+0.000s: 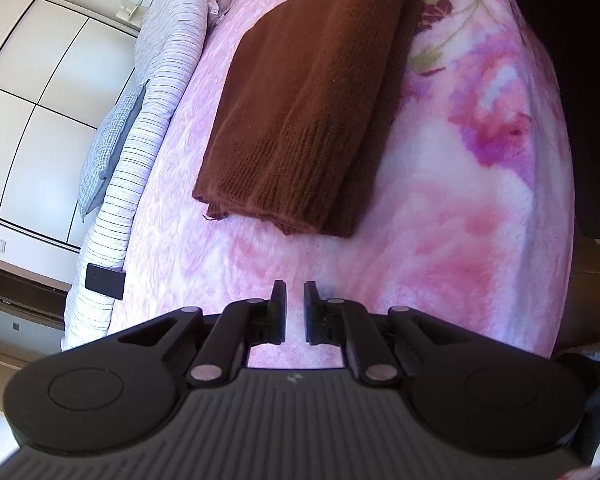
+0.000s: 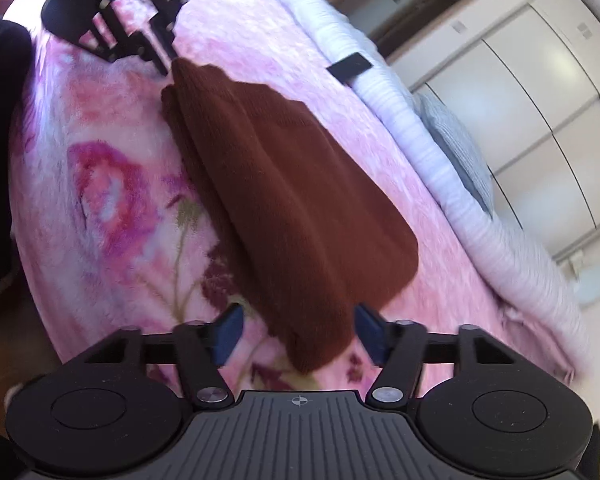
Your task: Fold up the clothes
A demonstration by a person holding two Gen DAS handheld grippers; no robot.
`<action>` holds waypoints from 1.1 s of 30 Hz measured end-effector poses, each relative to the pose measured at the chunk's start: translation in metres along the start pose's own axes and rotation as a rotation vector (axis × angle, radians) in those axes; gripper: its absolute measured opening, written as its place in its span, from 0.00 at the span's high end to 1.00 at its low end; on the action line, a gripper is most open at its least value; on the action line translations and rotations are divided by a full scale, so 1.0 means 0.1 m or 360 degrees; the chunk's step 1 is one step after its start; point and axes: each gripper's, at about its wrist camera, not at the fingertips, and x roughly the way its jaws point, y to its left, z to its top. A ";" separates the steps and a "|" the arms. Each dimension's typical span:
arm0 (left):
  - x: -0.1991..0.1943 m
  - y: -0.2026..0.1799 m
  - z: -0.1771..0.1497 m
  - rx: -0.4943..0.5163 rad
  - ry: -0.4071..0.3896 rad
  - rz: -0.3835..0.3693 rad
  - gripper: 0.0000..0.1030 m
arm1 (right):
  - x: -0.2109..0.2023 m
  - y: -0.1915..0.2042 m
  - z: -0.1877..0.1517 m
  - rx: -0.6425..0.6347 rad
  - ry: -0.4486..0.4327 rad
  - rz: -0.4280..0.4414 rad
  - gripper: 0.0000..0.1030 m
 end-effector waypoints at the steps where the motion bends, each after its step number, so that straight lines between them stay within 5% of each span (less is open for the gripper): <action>1: 0.00 0.00 0.01 -0.0002 0.0002 -0.0005 0.92 | -0.04 0.00 -0.03 0.0008 0.0008 -0.0004 0.38; 15: -0.10 -0.01 0.08 -0.0011 -0.0055 0.0061 0.86 | -0.15 0.03 0.01 -0.0020 0.0040 -0.0019 0.38; 22: -0.36 -0.06 0.20 -0.0060 -0.0246 0.0092 0.84 | -0.10 0.02 0.12 -0.0046 -0.0043 0.0027 0.38; 27: -0.22 -0.18 0.26 0.0118 -0.0249 0.0073 0.79 | 0.00 -0.01 0.23 -0.0089 -0.0065 0.0048 0.38; 33: -0.21 -0.11 0.17 0.0123 -0.0287 0.0073 0.68 | 0.01 -0.16 0.38 -0.0006 -0.0150 0.0141 0.38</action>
